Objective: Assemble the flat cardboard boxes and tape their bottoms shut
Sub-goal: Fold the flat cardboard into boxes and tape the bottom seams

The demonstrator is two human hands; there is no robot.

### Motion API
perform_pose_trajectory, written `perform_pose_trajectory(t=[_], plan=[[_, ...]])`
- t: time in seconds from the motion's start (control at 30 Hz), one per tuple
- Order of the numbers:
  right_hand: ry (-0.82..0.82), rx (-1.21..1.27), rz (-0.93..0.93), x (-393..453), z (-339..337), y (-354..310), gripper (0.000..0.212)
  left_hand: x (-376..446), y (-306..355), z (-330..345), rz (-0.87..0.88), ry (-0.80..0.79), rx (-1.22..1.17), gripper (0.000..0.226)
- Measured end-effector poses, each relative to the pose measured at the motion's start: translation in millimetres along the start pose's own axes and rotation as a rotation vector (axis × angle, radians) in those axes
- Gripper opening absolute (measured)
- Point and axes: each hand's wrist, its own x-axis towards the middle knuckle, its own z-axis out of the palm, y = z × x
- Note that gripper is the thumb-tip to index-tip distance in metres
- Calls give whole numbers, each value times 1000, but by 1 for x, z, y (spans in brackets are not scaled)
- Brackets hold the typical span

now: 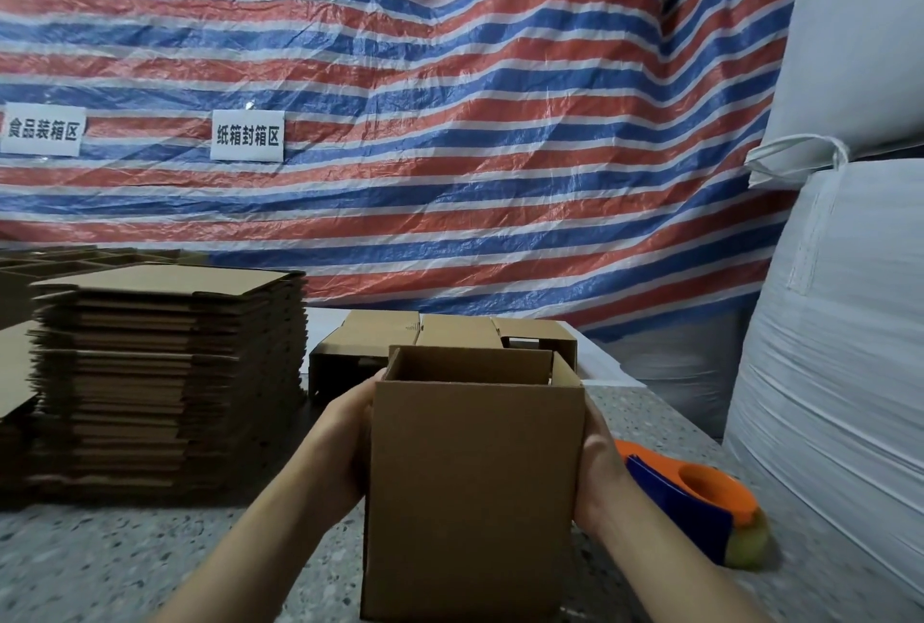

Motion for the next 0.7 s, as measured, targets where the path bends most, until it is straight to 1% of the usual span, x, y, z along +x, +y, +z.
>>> perform_pose_trajectory(t=[0.1,0.17,0.27,0.37,0.4,0.43,0.5,0.57,0.67,0.7], plan=[[-3,28,17,2,0,1,69,-4,2,1,-20,-51,8,31],[-11,40,30,2,1,1,70,-4,4,5,-33,-56,47,34],[-18,48,46,3,2,1,69,0,5,9,-4,-10,142,37],[-44,58,46,1,1,-1,65,0,5,6,31,116,116,49],[-56,58,41,1,0,-1,64,-1,4,5,58,146,100,47],[-75,57,35,1,0,-1,63,-1,3,4,83,146,91,39],[-118,46,20,-1,-1,-2,59,-3,2,3,102,64,115,25],[-147,29,11,-2,-1,-2,55,-6,4,3,81,-5,157,25],[-160,-22,10,-3,-2,-4,50,-4,4,3,58,-35,163,27],[-155,-54,19,-2,-2,-5,52,-4,5,4,51,-40,170,27]])
